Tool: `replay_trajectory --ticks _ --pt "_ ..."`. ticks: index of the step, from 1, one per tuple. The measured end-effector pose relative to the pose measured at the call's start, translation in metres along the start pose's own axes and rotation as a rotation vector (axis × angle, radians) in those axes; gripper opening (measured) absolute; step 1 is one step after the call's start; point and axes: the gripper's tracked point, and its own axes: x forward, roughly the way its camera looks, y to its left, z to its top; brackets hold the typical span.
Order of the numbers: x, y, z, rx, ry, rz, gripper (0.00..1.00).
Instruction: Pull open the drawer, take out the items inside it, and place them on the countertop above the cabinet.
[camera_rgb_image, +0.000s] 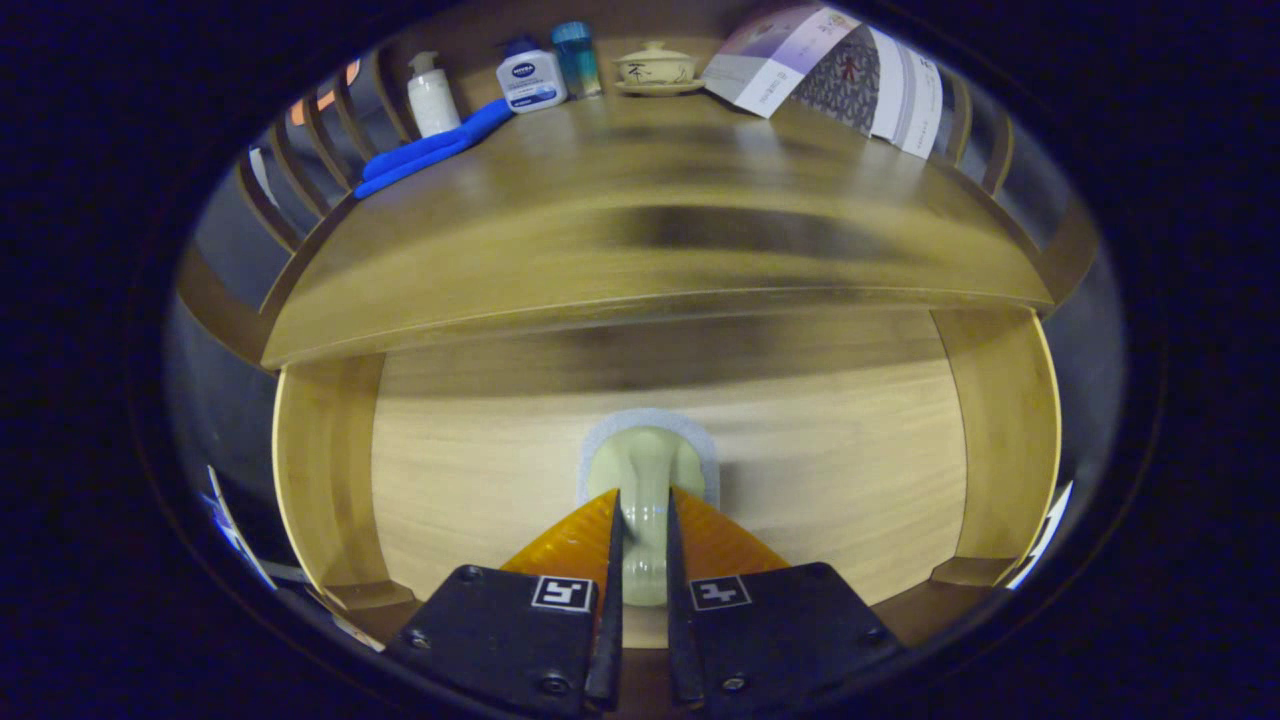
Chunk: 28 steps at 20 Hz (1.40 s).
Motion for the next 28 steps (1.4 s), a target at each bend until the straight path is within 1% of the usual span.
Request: replay_trajectory --ticks 3,4,9,13,18,21,26,28 --pt "-0.015 0.0 -0.004 -0.019 -0.014 0.003 0.22" --pt "-0.022 0.003 -0.005 -0.02 -0.018 0.016 0.22" --pt "-0.061 0.005 0.001 -0.034 -0.064 0.026 0.22" --pt "-0.096 0.012 0.014 -0.031 -0.102 0.068 0.22" --pt "-0.135 0.015 0.05 -0.03 -0.166 0.07 0.22" --pt "-0.143 0.015 0.079 -0.023 -0.19 0.049 0.22" --pt "-0.14 0.016 0.127 -0.022 -0.206 0.028 0.22" --pt "-0.131 0.016 0.143 -0.016 -0.202 0.023 0.22"
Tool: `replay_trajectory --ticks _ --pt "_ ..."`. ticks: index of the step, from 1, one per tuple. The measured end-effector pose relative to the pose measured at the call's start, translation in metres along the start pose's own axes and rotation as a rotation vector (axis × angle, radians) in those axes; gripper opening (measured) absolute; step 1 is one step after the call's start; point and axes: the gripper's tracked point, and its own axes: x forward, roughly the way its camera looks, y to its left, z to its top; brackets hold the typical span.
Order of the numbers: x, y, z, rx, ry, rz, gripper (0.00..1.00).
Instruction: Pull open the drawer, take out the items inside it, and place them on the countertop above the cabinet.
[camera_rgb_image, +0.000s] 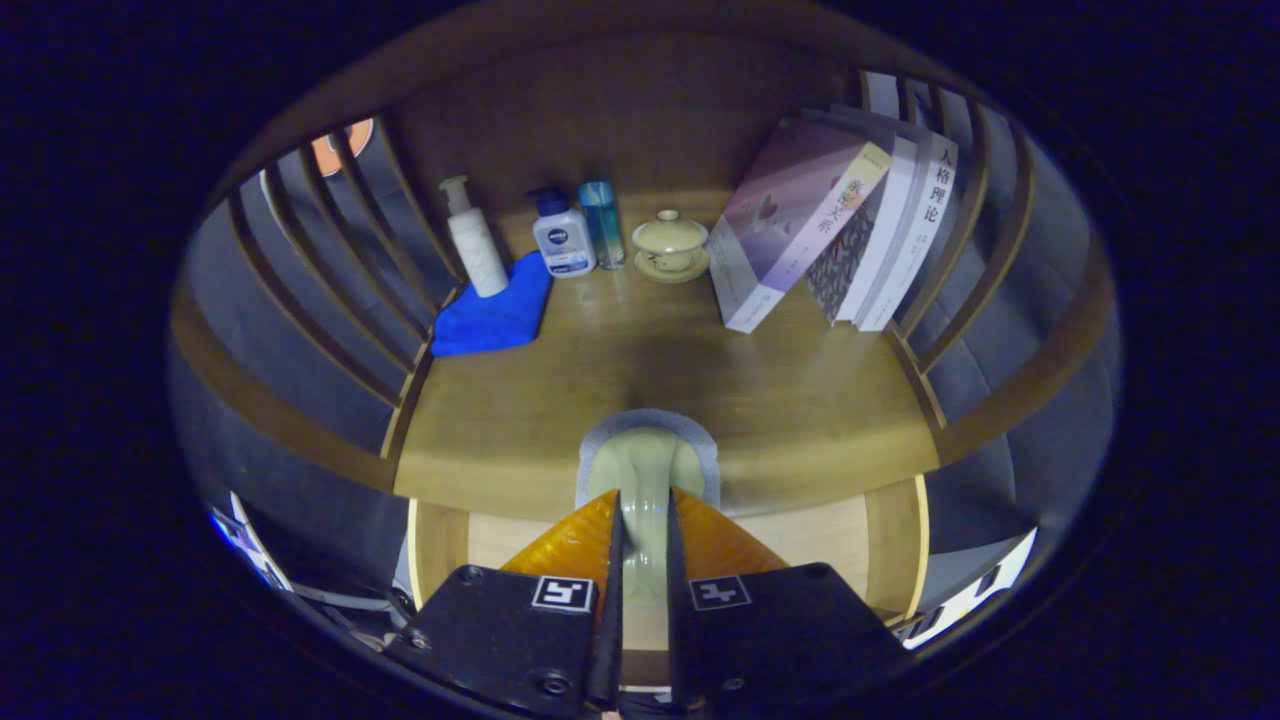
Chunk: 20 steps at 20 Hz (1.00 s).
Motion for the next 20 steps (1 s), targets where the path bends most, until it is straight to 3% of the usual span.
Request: replay_trajectory --ticks 10,15,20 --pt "0.068 -0.005 0.021 0.038 0.062 0.004 0.22" --pt "0.075 -0.006 0.025 -0.046 0.006 -0.017 0.23" --pt "0.077 -0.003 0.027 -0.01 -0.076 -0.005 0.26"
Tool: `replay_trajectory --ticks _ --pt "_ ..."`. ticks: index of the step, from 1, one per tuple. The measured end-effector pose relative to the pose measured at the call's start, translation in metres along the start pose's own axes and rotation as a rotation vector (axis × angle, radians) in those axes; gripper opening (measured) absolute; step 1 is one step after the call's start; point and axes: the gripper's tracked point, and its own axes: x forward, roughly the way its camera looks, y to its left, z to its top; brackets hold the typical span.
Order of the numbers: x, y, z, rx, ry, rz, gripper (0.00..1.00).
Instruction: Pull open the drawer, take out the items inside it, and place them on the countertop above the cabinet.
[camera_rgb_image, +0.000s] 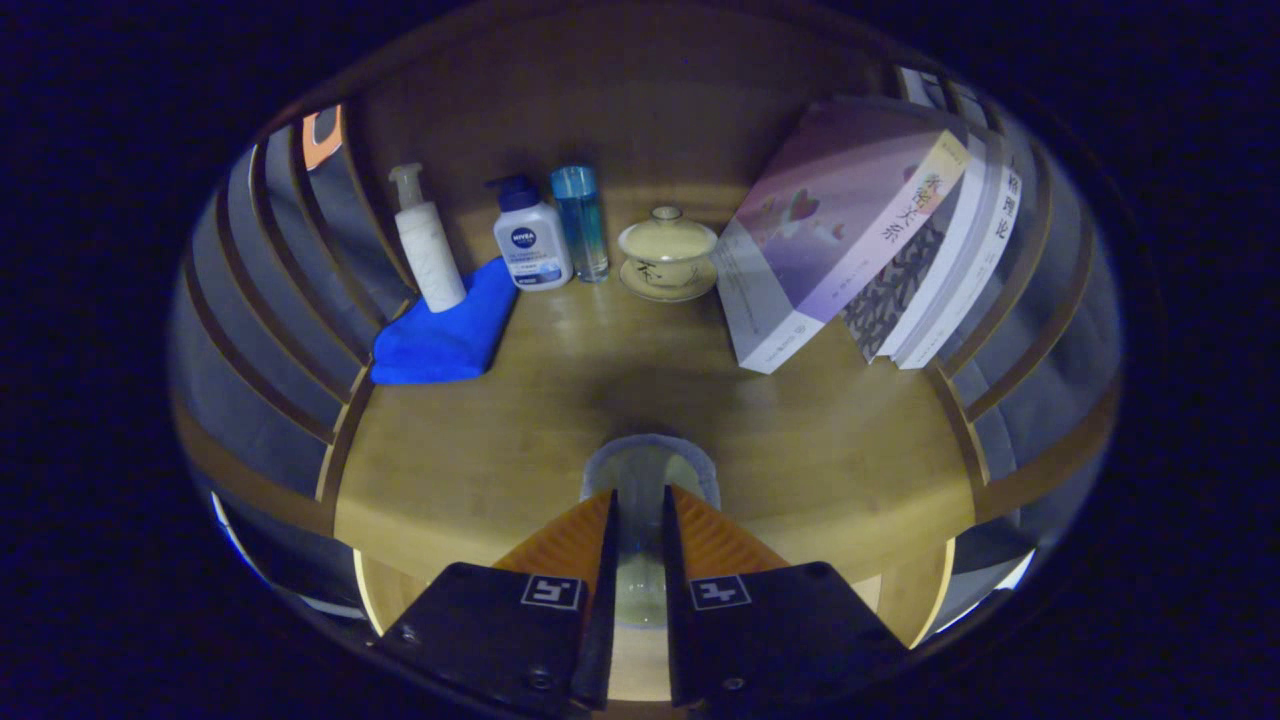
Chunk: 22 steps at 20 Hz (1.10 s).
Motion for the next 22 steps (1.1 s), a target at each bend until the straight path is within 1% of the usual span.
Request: replay_trajectory --ticks 1,3,5,6,10,12,13,14,15,17,19,22 --pt "-0.003 0.004 0.001 0.003 -0.011 0.028 0.28" --pt "-0.009 0.006 -0.001 0.022 -0.032 0.068 0.39" --pt "-0.022 0.01 0.001 0.039 -0.096 0.098 0.49" --pt "-0.031 0.01 0.004 0.035 -0.14 0.107 0.54" --pt "-0.089 0.029 0.007 0.02 -0.349 0.197 0.73" --pt "-0.12 0.036 0.004 0.027 -0.462 0.242 0.84" --pt "-0.136 0.037 0.0 0.026 -0.509 0.25 0.85" --pt "-0.15 0.038 -0.006 0.018 -0.558 0.258 0.9" --pt "-0.164 0.039 -0.012 0.004 -0.607 0.26 0.98" --pt "-0.19 0.033 -0.025 -0.017 -0.706 0.232 0.97" --pt "-0.21 0.026 -0.044 -0.019 -0.781 0.185 0.98" --pt "-0.233 0.023 -0.072 -0.032 -0.855 0.18 1.0"
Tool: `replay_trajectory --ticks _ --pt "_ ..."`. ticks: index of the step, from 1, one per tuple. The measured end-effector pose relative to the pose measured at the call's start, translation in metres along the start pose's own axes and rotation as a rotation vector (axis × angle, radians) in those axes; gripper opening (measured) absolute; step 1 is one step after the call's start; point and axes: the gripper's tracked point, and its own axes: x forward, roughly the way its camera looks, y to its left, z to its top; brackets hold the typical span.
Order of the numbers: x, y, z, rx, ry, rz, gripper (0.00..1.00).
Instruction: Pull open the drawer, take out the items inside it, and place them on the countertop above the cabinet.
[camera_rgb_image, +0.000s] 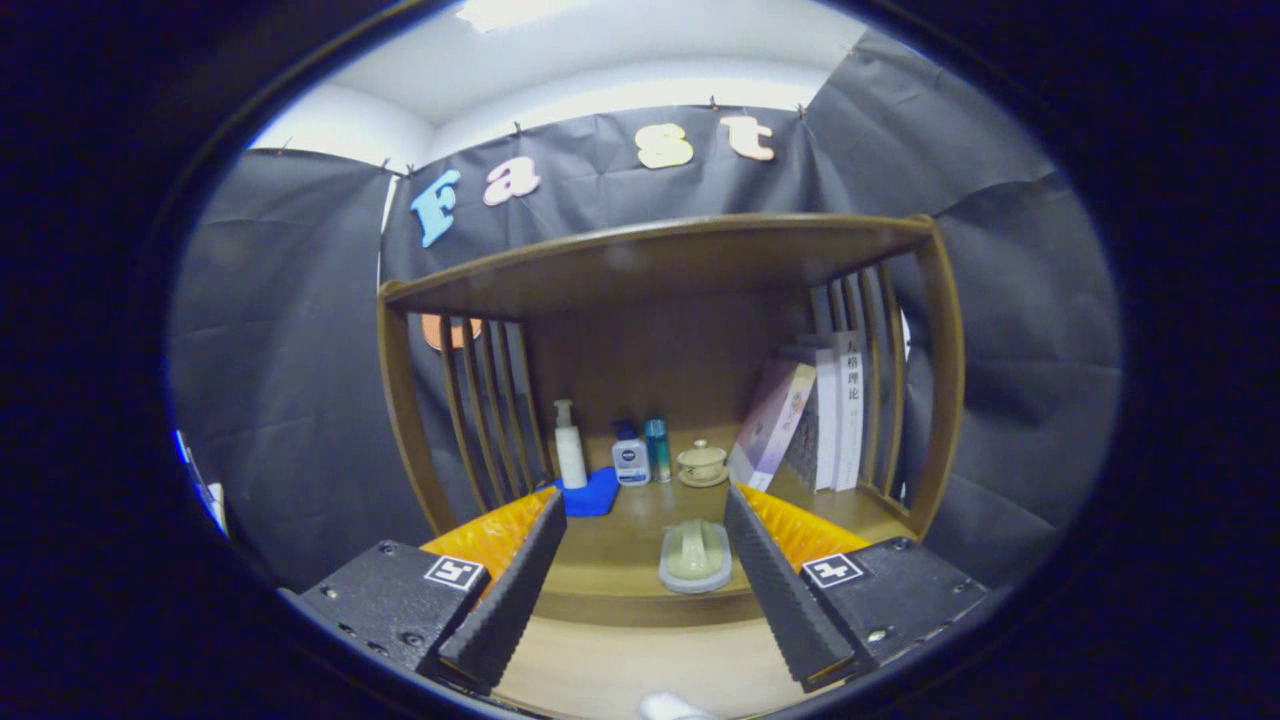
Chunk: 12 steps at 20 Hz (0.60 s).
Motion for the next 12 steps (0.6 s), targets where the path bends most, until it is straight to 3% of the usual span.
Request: replay_trajectory --ticks 7,12 --pt "-0.062 -0.01 -0.011 -0.004 -0.149 -0.026 1.0" --pt "-0.096 -0.026 -0.044 -0.052 -0.218 -0.065 1.0"
